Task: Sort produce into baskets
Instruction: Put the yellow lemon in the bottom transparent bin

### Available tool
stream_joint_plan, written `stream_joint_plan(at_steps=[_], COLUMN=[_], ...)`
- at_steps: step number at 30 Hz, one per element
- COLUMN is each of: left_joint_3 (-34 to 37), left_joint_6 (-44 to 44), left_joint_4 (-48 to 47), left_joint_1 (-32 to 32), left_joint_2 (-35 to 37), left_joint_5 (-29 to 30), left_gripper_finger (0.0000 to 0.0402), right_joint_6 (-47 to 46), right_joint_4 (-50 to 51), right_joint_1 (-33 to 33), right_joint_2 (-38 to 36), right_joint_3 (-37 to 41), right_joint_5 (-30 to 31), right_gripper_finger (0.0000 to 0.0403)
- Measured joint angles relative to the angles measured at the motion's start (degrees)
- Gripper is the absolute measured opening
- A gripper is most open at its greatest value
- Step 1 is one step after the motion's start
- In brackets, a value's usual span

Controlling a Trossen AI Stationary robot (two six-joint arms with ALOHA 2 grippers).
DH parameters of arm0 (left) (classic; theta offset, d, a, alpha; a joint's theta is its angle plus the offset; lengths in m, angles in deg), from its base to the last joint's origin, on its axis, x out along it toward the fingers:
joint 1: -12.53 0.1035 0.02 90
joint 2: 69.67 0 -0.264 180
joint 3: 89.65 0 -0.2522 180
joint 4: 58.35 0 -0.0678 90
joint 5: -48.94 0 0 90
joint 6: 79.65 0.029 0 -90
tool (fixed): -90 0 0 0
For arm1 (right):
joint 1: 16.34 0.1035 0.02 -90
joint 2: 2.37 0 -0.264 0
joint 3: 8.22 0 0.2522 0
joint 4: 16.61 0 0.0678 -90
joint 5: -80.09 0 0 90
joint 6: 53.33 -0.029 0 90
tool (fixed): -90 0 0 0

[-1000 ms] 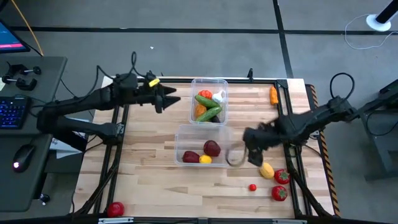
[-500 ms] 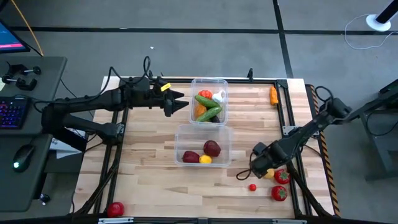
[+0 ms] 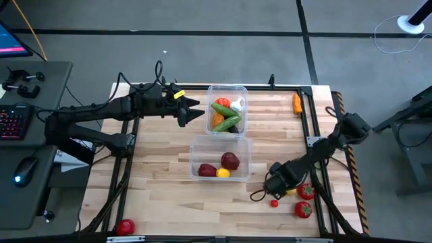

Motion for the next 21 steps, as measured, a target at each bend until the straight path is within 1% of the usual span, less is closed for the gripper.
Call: stream_joint_plan(at_steps=[3,6,9,11,13,16,19,21], left_joint_3=[0.0,0.0,0.0,0.0,0.0,0.0,-0.1,-0.1], left_joint_6=[0.0,0.4,0.7,1.5,3.0,4.7,5.0,5.0], left_joint_4=[0.0,0.0,0.1,0.3,1.6,5.2,8.4,9.3], left_joint_1=[0.0,0.0,0.1,0.2,0.2,0.6,1.0,1.2], left_joint_2=[0.0,0.0,0.2,0.7,1.4,3.6,6.1,7.6], left_joint_5=[0.0,0.0,0.0,-0.1,-0.3,-0.5,-0.5,-0.5], left_gripper_finger=[0.0345,0.0345,0.0345,0.0345,0.0345,0.0345,0.0345,0.0345], right_joint_6=[1.9,2.5,3.2,3.4,3.3,2.3,2.4,5.6], right_joint_4=[-0.4,1.4,7.4,14.0,21.0,27.6,26.9,22.5], right_joint_1=[0.0,0.0,0.0,-0.1,-0.2,-0.7,-1.9,-3.3], right_joint_2=[1.5,1.2,-1.0,-2.8,-5.0,-8.7,-12.0,-13.7], right_joint_3=[-0.1,-1.4,-4.6,-8.3,-12.9,-20.1,-25.5,-27.4], right_joint_5=[-0.2,0.7,3.2,6.6,12.4,24.8,39.5,47.3], right_gripper_finger=[0.0305,0.0272,0.0224,0.0203,0.0203,0.0203,0.0214,0.0223])
